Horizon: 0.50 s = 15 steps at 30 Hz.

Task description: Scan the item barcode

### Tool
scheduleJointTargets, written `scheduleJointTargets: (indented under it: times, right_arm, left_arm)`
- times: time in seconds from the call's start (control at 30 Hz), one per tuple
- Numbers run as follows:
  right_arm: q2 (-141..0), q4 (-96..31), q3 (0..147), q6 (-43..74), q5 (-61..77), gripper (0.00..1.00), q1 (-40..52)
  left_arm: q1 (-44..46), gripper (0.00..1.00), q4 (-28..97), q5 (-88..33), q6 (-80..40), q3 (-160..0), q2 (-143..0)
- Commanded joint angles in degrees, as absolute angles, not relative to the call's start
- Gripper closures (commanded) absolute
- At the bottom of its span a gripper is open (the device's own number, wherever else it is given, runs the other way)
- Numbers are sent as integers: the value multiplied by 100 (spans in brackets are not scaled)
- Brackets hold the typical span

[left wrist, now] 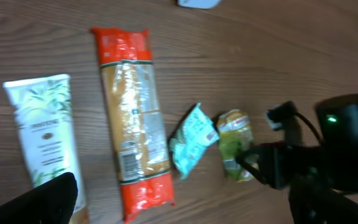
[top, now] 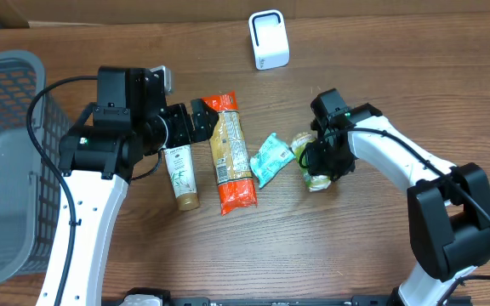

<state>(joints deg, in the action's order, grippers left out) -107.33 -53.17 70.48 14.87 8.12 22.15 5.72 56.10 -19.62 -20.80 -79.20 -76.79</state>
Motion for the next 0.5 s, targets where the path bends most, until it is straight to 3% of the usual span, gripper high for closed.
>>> scheduleJointTargets:
  times: [0.0,0.1,0.27,0.33,0.47]
  right_arm:
    - [-10718,-5345,7041,1500,720,84,2206]
    - [-10704,-5684,7336,1503,451,96,2171]
    - [-10637,-6569,8171,1570,-646,96,2211]
    - [-10630,-7046,8444,2480,-2021,96,2342]
    - [-10659,-7481,8366,4125,-3459,96,2510]
  left_arm:
    - [596,1,5586,-2427,-1970,-8200,-7669]
    - [598,0,5511,-2392,-1970,-8272,-7669]
    - [598,0,5540,-2377,-1970,-8265,-7717]
    - [598,0,5546,-2377,-1970,-8265,-7752]
    - [598,0,5546,-2377,-1970,-8265,-7758]
